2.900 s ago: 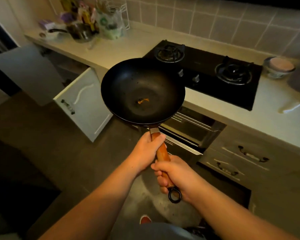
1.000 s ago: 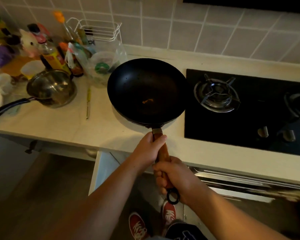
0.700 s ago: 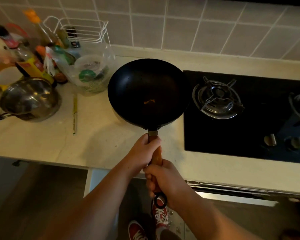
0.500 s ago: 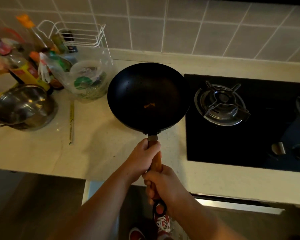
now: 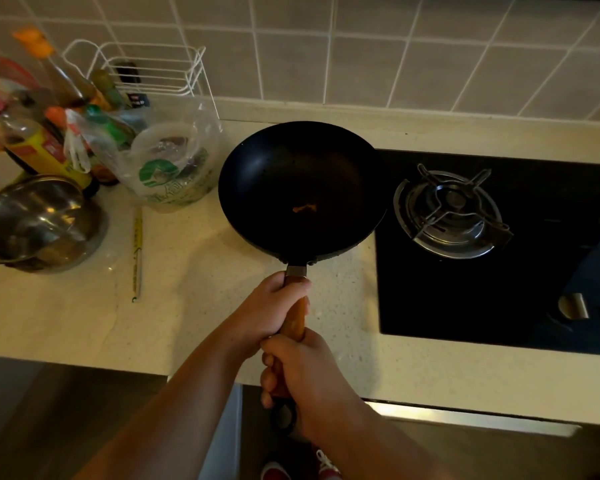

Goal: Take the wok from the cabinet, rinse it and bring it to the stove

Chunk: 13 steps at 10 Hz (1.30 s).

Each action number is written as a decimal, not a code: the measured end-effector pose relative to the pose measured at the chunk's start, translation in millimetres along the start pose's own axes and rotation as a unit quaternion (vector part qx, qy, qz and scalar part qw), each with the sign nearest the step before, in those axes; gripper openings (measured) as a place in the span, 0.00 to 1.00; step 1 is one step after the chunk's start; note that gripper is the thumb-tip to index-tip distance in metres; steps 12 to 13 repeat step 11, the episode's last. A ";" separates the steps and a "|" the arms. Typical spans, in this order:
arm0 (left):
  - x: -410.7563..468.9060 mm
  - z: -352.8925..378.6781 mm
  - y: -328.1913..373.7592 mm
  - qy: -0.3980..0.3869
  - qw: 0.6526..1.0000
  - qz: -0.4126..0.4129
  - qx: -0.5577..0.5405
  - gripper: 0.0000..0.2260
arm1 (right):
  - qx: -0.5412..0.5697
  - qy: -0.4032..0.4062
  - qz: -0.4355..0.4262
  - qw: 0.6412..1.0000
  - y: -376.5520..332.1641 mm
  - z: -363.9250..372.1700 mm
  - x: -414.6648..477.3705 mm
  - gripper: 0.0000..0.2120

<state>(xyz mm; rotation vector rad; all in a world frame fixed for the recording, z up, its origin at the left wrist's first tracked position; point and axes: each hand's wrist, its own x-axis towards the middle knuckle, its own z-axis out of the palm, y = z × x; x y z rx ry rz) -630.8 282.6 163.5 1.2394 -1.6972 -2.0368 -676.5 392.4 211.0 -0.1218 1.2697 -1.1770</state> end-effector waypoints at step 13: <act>-106.4 9.1 -70.9 0.094 0.972 -0.184 -0.109 0.18 | -0.267 0.106 -0.060 0.956 15.0 -57.2 -79.4 0.17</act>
